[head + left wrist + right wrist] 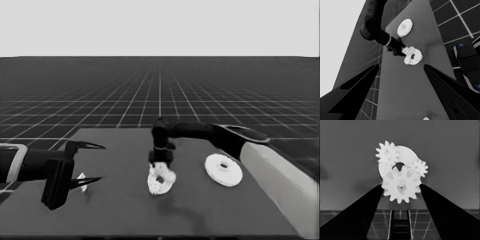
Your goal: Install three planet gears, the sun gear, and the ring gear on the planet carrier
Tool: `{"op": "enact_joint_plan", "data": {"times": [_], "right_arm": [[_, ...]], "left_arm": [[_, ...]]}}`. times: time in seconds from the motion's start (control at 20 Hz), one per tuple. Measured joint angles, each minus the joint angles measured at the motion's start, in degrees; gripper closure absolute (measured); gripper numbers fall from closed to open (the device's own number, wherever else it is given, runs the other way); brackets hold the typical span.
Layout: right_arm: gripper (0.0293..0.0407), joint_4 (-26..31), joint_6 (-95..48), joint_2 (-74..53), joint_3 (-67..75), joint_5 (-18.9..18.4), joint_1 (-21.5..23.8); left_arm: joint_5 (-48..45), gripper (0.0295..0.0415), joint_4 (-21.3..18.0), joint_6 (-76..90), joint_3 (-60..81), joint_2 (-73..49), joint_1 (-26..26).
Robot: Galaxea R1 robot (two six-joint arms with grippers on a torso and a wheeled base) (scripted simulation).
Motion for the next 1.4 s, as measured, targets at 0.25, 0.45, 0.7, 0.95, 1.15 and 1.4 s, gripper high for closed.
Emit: {"op": "enact_joint_plan", "data": {"times": [0.25, 0.45, 0.7, 0.95, 1.15, 1.4], "right_arm": [[0.039, -5.3, -2.9, 1.8, -5.0, 1.8, -5.7], [0.039, -6.4, -3.5, 2.1, -6.1, 2.3, -6.9], [0.0391, -6.6, -3.0, 2.2, -6.3, 2.3, -7.4], [0.0391, -6.6, -0.3, 2.2, -6.2, 2.3, -7.4], [0.0391, -6.6, 2.1, 2.2, -6.2, 2.4, -7.4], [0.0391, -6.6, 5.1, 2.2, -6.2, 2.4, -7.4]], "left_arm": [[0.0, 0.0326, 0.0, 0.0, 0.0, 0.0, 0.0], [0.0, 0.0326, 0.0, 0.0, 0.0, 0.0, 0.0], [0.0, 0.0326, 0.0, 0.0, 0.0, 0.0, 0.0], [0.0, 0.0326, 0.0, 0.0, 0.0, 0.0, 0.0], [0.0, 0.0326, 0.0, 0.0, 0.0, 0.0, 0.0], [0.0, 0.0326, 0.0, 0.0, 0.0, 0.0, 0.0]]}}
